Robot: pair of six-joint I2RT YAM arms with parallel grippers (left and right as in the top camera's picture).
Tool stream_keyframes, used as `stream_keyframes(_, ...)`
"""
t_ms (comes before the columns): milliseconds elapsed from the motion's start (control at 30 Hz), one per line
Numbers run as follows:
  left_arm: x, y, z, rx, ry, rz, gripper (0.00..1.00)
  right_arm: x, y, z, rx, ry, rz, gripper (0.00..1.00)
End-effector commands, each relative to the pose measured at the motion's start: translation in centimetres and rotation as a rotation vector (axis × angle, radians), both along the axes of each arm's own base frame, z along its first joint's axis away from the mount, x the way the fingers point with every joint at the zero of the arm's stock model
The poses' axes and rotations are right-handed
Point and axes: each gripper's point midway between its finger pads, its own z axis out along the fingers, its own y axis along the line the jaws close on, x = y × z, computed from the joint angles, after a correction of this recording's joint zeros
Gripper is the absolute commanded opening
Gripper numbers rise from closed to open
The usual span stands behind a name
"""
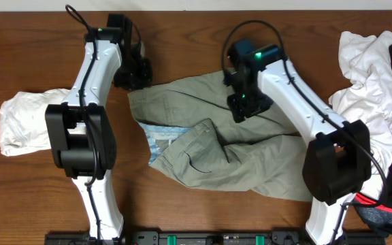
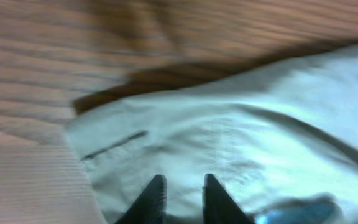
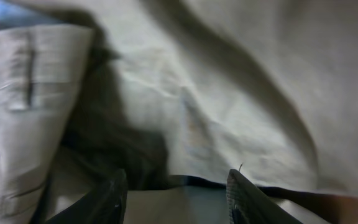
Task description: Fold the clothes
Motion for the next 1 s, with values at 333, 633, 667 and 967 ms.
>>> stream_keyframes(333,-7.7,-11.8,2.2,-0.087,0.166,-0.241,0.45,1.1,-9.6,0.5,0.008,0.11,-0.444,0.6)
stream_keyframes(633,-12.0,-17.6,0.4,0.042,0.206,-0.309,0.52,0.7,-10.9,0.6,0.016,0.137,-0.446,0.61)
stream_keyframes(667,-12.7,-18.2,0.1,0.051,0.221,-0.325,0.52,0.7,-10.8,0.6,0.017,0.135,-0.443,0.61)
stream_keyframes(967,-17.0,-18.0,-2.5,0.178,0.353,-0.303,0.55,0.8,-10.7,0.6,0.019,0.13,-0.431,0.61)
